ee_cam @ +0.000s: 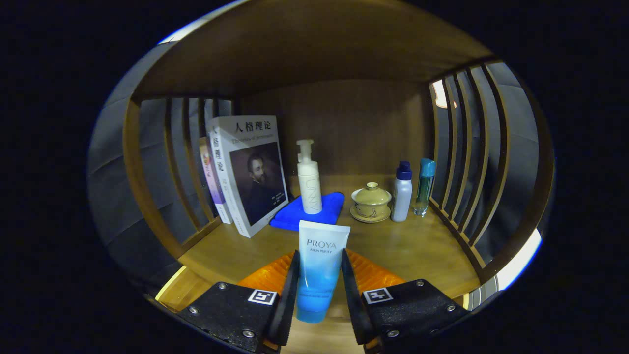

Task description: Pull open the drawer, take out the items inside it, and place them on the countertop above the cabinet.

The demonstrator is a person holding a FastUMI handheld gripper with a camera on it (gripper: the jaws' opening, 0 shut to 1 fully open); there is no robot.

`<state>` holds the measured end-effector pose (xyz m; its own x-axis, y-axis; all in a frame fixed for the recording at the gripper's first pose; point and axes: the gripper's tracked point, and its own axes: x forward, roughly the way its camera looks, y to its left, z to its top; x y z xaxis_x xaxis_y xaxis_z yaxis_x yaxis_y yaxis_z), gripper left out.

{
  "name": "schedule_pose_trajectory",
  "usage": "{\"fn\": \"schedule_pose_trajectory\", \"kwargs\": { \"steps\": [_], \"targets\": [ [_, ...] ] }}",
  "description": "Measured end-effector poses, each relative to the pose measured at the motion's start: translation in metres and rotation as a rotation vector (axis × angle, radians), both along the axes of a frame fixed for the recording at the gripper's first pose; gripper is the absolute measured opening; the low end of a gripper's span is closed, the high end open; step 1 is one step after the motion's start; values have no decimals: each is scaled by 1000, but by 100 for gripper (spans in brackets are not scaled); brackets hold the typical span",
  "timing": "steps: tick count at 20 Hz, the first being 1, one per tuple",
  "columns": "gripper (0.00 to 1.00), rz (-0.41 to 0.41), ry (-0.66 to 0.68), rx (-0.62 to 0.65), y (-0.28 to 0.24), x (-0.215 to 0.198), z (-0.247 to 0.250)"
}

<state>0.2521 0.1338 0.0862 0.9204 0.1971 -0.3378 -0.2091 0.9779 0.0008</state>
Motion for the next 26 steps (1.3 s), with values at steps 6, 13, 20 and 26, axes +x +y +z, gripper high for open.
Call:
{"fn": "schedule_pose_trajectory", "kwargs": {
  "steps": [6,13,20,26],
  "targets": [
    [51,-71,65,-28,-11,33,-27],
    [87,-102,19,-68,-18,25,-22],
    [94,-49,-120,-21,-12,-46,8],
    [94,-115,-169,87,-29,-100,10]
  ]
}}
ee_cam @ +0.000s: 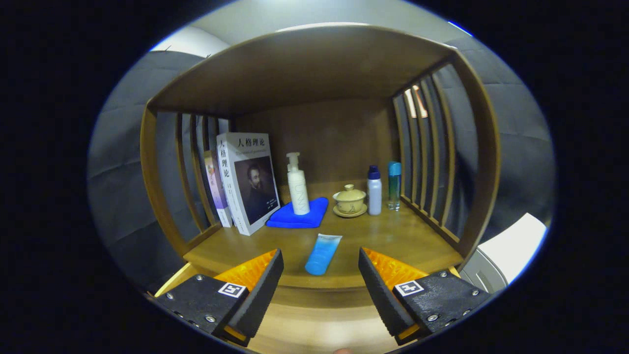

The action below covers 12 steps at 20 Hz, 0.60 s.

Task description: Pull open the drawer, take out the items inside it, and place them on the countertop above the cabinet.

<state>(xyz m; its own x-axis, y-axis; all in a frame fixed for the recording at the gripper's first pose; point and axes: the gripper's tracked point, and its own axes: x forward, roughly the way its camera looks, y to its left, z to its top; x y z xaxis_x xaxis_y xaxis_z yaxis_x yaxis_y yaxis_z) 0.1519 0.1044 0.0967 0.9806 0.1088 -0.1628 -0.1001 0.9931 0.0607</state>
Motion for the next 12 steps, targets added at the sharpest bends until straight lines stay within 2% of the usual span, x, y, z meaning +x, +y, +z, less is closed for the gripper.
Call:
{"fn": "schedule_pose_trajectory", "kwargs": {
  "steps": [2,5,12],
  "targets": [
    [94,-15,-6,12,-4,-18,-9],
    [95,-17,-21,-36,-5,-38,-18],
    [95,5,-109,-52,16,-96,-24]
  ]
}}
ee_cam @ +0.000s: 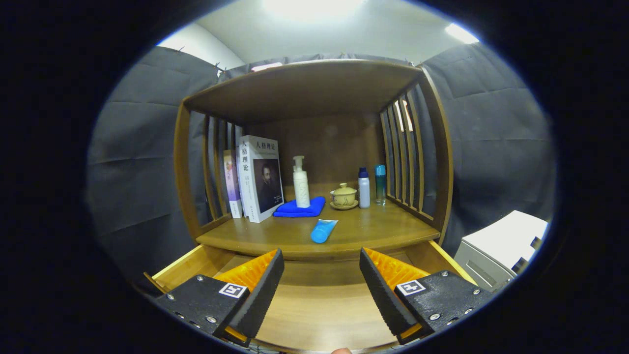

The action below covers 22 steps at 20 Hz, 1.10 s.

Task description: Pull open the drawer, take out the items inside it, and place them on the countertop above the cabinet.

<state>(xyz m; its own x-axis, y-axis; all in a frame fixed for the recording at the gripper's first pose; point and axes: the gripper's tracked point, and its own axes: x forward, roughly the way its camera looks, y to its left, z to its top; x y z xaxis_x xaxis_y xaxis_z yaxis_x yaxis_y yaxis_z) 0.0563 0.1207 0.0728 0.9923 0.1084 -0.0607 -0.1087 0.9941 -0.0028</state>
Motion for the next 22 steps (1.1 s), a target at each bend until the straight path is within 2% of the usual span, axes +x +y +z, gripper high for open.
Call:
{"fn": "schedule_pose_trajectory", "kwargs": {
  "steps": [10,18,22],
  "targets": [
    [95,81,-13,-40,32,-72,-42],
    [95,104,-38,-60,33,-123,-72],
    [95,121,50,-77,29,-140,-110]
  ]
}}
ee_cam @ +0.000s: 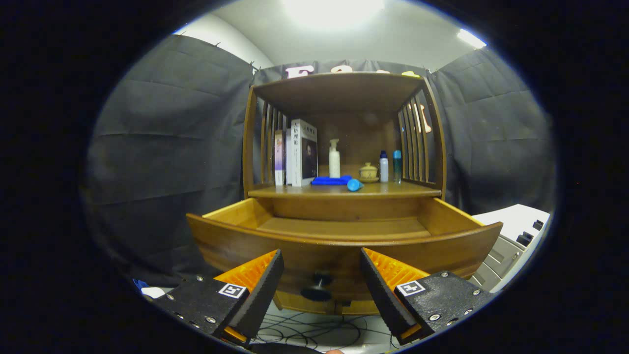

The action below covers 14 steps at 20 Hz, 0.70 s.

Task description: Pull open the drawer, take out the items inside it, and place them on the countertop above the cabinet.

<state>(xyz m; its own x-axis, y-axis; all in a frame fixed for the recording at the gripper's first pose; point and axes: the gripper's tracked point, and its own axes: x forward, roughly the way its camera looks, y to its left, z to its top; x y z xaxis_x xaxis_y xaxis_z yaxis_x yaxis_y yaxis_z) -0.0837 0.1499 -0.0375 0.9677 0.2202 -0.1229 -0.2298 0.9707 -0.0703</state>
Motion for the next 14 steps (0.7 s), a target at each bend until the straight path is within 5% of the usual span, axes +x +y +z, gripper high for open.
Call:
{"fn": "schedule_pose_trajectory", "kwargs": {
  "steps": [14],
  "targets": [
    [96,-87,124,26,-12,27,-53]
  ]
}}
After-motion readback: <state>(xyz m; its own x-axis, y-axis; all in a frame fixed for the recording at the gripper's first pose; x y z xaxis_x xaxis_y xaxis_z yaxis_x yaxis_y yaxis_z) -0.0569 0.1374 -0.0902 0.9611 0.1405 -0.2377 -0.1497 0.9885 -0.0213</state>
